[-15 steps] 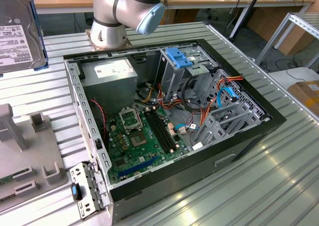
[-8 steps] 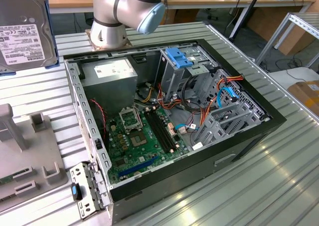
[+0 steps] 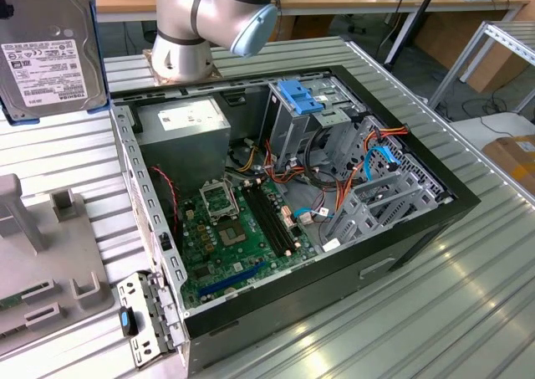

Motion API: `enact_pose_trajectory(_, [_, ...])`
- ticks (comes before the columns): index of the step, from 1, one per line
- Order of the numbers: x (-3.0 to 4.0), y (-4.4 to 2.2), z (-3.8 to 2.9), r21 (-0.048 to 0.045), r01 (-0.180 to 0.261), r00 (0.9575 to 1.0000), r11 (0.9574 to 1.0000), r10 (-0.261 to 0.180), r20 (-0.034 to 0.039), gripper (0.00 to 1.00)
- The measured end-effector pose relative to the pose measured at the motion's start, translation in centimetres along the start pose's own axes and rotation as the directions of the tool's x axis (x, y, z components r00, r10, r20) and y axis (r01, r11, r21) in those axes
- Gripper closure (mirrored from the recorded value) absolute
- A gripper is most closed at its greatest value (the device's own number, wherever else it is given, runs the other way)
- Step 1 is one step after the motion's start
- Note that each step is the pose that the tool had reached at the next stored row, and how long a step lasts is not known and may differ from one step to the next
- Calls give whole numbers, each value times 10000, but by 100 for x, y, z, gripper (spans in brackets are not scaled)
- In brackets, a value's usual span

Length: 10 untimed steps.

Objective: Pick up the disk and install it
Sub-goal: 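Pick up the disk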

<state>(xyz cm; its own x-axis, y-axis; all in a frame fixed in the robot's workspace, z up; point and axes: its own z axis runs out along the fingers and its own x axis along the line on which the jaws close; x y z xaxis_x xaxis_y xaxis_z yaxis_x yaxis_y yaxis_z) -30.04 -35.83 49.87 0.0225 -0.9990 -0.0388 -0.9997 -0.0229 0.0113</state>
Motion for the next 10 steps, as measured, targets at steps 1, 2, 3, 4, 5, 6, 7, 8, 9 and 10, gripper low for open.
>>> enact_pose_trajectory(1, [0,-2,0,0,0,10000,10000,0,0,64])
enact_pose_trajectory(2, [0,-8,0,0,1,10000,10000,-1,0,64])
enact_pose_trajectory(3, [1,-13,0,1,2,10000,10000,-2,0,64])
enact_pose_trajectory(4, [1,-31,0,0,0,10000,10000,0,0,64])
enact_pose_trajectory(5, [1,-43,0,0,0,10000,10000,0,0,64])
enact_pose_trajectory(6, [1,-56,-1,0,0,10000,10000,0,0,64])
enact_pose_trajectory(7, [1,-69,-1,0,0,10000,10000,0,0,64])
enact_pose_trajectory(8, [2,-83,-1,0,0,10000,10000,0,0,64])
enact_pose_trajectory(9, [2,-101,-1,1,0,10000,10000,0,0,64])
enact_pose_trajectory(10, [3,-128,-2,0,0,10000,10000,0,0,64])
